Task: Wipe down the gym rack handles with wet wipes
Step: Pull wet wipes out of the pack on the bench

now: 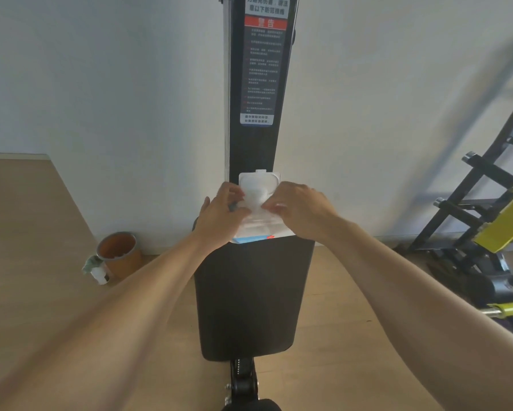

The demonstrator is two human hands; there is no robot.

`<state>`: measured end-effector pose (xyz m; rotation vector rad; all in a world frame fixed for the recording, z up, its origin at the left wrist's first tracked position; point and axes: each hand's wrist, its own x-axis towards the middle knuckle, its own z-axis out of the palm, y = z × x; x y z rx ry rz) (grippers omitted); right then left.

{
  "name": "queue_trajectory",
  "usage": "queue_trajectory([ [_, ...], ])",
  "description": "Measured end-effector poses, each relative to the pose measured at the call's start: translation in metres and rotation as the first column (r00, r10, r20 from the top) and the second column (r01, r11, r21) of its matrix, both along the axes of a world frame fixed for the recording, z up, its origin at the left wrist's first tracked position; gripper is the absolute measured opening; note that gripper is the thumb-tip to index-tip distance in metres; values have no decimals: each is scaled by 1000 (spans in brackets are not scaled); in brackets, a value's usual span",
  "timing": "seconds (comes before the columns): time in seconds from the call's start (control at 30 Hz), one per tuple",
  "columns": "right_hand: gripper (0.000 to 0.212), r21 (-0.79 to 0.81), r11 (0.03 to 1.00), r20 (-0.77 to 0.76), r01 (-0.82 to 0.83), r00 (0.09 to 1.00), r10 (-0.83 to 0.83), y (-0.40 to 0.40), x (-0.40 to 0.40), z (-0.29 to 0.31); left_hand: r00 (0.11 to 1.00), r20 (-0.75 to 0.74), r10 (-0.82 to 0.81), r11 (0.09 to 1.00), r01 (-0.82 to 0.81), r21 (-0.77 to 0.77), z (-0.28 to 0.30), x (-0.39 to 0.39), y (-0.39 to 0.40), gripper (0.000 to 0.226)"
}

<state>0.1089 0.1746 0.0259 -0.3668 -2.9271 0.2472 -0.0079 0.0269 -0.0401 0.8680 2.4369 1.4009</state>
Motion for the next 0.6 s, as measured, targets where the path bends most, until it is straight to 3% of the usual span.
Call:
queue_trajectory([
  [0.1,31,161,986,-46,-51,997,59,-1,-4,0,999,34,-8,999,7,41,1,0,-3,41],
  [0.17,25,159,987,-22,-33,999,37,-4,-5,-6,999,20,-41,998,40,48,0,0,-4,48],
  [0.27,12,-140,981,-176,131,972,-155,-1,-3,-17,999,-32,-44,999,44,15,-3,-1,-4,42],
  [0.37,39,-345,908,-257,238,907,-335,5,-1,-22,997,-73,-7,999,10,41,-5,-2,-3,28],
  [0.47,22,-308,938,-256,156,937,-240,4,3,-25,989,-144,-20,999,26,42,-8,-3,-1,26],
  [0.6,33,-182,983,-105,21,994,-41,6,18,-29,970,-241,-31,999,35,11,-17,-5,-2,36],
])
